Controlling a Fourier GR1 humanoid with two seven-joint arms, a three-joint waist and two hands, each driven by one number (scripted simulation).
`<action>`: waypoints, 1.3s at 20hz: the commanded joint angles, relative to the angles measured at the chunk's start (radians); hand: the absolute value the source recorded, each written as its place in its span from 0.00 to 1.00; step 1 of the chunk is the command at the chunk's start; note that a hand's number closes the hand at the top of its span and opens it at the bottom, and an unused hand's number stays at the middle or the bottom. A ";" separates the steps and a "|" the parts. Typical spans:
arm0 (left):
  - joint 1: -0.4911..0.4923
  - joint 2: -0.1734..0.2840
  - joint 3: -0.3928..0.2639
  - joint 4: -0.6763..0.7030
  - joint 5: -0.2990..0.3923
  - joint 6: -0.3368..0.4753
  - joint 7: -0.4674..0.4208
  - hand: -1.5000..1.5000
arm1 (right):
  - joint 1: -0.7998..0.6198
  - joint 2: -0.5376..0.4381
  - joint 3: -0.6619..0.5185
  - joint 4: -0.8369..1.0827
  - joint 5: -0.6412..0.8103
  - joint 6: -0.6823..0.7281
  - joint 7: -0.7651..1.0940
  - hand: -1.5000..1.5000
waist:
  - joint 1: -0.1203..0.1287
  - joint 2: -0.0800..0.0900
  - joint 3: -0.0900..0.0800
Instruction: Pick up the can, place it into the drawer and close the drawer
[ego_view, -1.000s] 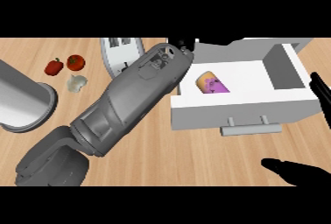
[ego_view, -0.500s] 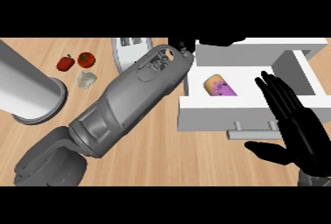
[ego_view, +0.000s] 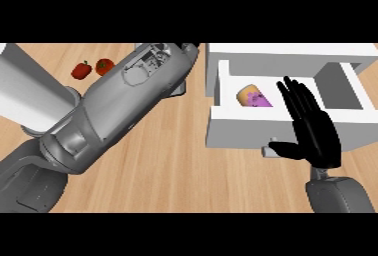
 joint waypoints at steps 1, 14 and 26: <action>0.050 0.080 -0.001 -0.089 -0.009 -0.041 0.050 0.00 | -0.074 0.067 0.000 0.227 0.061 -0.115 0.001 0.00 | 0.023 0.007 0.006; 0.170 0.226 -0.027 -0.341 -0.057 -0.027 0.192 0.00 | -0.292 0.070 -0.093 0.590 0.166 -0.312 -0.016 0.00 | 0.045 0.009 0.007; 0.317 0.337 -0.003 -0.509 -0.075 -0.070 0.221 0.00 | -0.659 0.022 -0.230 1.003 0.183 -0.474 -0.018 0.00 | 0.058 0.025 0.007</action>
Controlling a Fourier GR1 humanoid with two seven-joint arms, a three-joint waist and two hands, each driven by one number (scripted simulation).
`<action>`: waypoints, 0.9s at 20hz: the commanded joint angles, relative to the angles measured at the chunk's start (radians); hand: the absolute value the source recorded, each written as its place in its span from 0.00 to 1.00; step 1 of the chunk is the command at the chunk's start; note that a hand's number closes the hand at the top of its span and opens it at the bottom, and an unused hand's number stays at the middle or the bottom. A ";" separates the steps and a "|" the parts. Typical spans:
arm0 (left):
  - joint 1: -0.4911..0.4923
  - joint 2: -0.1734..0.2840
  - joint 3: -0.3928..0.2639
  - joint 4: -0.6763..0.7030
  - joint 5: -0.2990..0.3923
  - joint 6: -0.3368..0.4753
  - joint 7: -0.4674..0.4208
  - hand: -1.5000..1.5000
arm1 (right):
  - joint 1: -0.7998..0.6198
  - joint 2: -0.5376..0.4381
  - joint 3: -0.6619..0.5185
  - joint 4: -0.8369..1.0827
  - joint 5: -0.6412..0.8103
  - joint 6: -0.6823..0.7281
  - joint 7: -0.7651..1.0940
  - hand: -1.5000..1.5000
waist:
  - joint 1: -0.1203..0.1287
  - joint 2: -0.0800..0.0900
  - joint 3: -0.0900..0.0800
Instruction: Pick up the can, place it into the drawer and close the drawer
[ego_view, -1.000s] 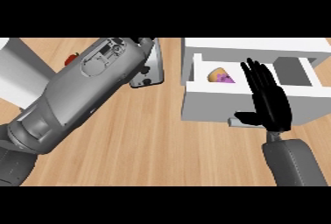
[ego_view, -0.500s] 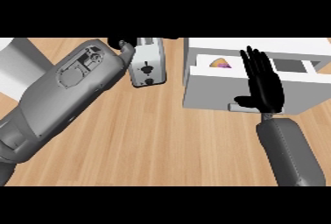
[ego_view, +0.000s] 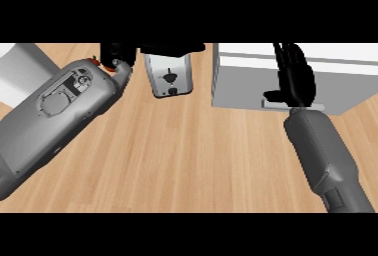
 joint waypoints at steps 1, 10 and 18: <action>0.083 0.032 -0.004 -0.070 -0.021 0.001 0.004 0.00 | -0.104 0.028 -0.027 0.162 0.000 -0.066 -0.004 0.00 | 0.002 0.013 0.012; 0.168 0.069 0.012 -0.169 -0.050 -0.005 -0.013 0.00 | -0.279 -0.002 -0.071 0.362 0.022 -0.126 0.024 0.00 | 0.027 0.028 0.012; 0.227 0.075 0.006 -0.241 -0.079 0.005 -0.002 0.00 | -0.370 -0.016 -0.104 0.435 0.010 -0.127 0.033 0.00 | 0.030 0.031 0.013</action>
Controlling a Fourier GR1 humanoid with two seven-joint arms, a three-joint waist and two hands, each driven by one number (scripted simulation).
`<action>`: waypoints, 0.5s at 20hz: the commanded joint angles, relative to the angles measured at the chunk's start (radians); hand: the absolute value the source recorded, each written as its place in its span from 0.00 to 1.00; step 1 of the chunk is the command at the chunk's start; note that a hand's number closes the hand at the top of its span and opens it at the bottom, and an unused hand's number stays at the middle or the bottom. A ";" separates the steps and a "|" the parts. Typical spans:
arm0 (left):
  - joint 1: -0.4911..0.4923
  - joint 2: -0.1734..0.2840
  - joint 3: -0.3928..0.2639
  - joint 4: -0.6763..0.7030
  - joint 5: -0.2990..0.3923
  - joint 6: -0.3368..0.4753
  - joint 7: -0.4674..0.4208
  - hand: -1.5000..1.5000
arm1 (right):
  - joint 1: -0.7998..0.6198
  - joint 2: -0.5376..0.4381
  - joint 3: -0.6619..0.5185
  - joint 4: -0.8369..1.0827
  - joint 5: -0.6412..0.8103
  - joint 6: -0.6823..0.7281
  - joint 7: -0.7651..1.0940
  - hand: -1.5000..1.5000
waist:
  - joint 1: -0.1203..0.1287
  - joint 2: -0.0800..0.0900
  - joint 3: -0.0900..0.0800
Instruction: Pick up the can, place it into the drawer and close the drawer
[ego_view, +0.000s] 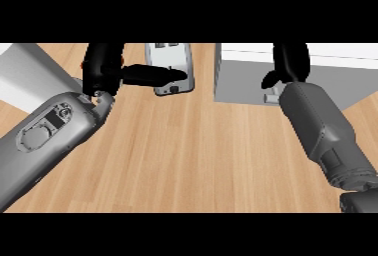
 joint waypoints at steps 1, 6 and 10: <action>0.014 0.017 0.007 -0.040 -0.016 0.000 0.013 0.00 | -0.051 -0.003 -0.040 0.031 -0.034 -0.048 -0.025 0.00 | 0.017 0.009 0.003; 0.071 0.017 0.021 -0.065 -0.014 -0.009 -0.018 0.00 | -0.103 0.017 -0.098 0.025 -0.112 0.013 -0.103 0.00 | 0.015 0.008 0.004; 0.104 0.010 0.023 -0.074 -0.015 -0.016 -0.041 0.00 | -0.115 0.059 -0.182 -0.003 -0.223 0.037 -0.202 0.00 | 0.015 0.009 0.005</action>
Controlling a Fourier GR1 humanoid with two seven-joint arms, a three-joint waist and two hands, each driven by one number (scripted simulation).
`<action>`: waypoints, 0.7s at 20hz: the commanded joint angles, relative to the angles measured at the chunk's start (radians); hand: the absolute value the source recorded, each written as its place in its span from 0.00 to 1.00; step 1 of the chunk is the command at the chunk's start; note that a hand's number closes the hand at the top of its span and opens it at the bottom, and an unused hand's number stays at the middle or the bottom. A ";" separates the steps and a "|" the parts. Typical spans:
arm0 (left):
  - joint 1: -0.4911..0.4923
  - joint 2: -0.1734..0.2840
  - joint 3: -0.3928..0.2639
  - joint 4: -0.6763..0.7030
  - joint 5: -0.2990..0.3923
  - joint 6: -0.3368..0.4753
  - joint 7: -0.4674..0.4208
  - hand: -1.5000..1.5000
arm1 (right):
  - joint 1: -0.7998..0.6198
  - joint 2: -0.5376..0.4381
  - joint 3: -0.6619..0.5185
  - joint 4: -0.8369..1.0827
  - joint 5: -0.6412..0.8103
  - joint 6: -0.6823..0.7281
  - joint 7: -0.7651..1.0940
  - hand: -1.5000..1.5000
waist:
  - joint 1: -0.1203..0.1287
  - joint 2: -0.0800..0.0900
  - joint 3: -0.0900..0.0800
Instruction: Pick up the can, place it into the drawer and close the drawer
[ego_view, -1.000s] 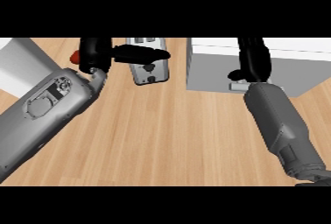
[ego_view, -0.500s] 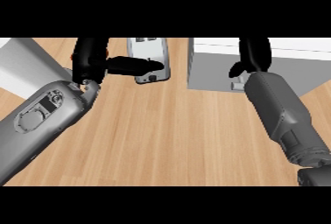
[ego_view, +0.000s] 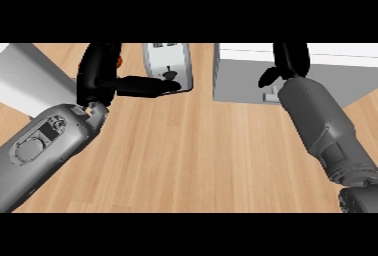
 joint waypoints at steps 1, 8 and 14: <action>0.015 -0.014 -0.002 0.010 -0.019 0.012 -0.014 0.00 | -0.079 0.073 -0.107 -0.034 -0.140 0.014 -0.064 0.00 | 0.017 0.005 0.002; 0.095 -0.018 0.002 -0.025 -0.021 0.008 -0.043 0.00 | -0.106 0.110 -0.233 -0.061 -0.295 0.093 -0.177 0.00 | -0.002 -0.008 0.000; 0.106 0.011 0.047 -0.021 -0.024 -0.002 -0.042 0.00 | -0.129 0.114 -0.350 -0.072 -0.444 0.209 -0.229 0.00 | -0.026 -0.013 -0.001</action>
